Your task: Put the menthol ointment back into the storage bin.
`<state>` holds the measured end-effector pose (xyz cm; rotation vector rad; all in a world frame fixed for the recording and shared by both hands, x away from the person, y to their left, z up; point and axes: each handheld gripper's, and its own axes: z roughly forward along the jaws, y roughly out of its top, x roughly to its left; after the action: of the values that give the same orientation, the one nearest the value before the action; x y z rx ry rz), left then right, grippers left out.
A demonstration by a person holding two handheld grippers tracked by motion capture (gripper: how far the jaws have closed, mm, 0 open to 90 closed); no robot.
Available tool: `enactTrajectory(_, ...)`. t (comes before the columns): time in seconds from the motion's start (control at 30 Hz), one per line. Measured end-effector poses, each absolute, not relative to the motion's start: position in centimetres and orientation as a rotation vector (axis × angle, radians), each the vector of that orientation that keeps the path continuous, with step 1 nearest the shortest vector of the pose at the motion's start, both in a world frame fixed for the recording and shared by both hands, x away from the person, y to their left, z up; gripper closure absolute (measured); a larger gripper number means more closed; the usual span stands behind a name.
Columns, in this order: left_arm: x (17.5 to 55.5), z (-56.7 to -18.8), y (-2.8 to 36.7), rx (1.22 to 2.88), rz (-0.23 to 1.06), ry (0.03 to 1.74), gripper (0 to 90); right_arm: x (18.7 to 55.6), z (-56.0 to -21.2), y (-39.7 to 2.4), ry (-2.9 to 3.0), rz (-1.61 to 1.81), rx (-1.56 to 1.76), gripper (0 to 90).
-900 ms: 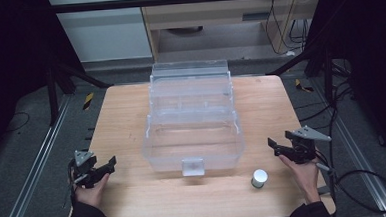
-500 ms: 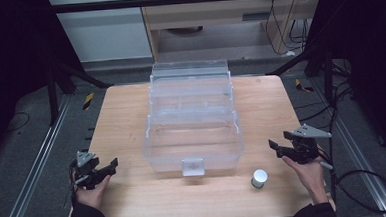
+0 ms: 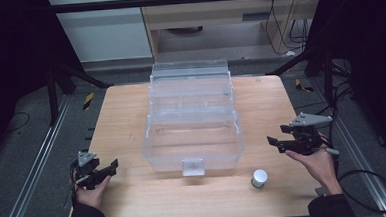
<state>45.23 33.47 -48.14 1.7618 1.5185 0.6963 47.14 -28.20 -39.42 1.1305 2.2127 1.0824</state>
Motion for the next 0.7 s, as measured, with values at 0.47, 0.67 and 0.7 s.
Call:
enactTrajectory(0.47, 45.2, -48.2, 33.2, 1.783, 0.695, 1.508, 26.4, 47.6, -36.3, -25.9, 2.433, 0.958, 0.948, 29.9)
enactTrajectory(0.67, 45.2, -48.2, 33.2, 1.783, 0.699, 1.506, 26.6, 47.4, -35.6, -24.9, 2.567, 0.866, 0.838, 30.2)
enactTrajectory(0.7, 45.2, -48.2, 33.2, 1.784, 0.698, 1.505, 26.7, 47.4, -35.5, -24.7, 2.588, 0.848, 0.827, 30.0)
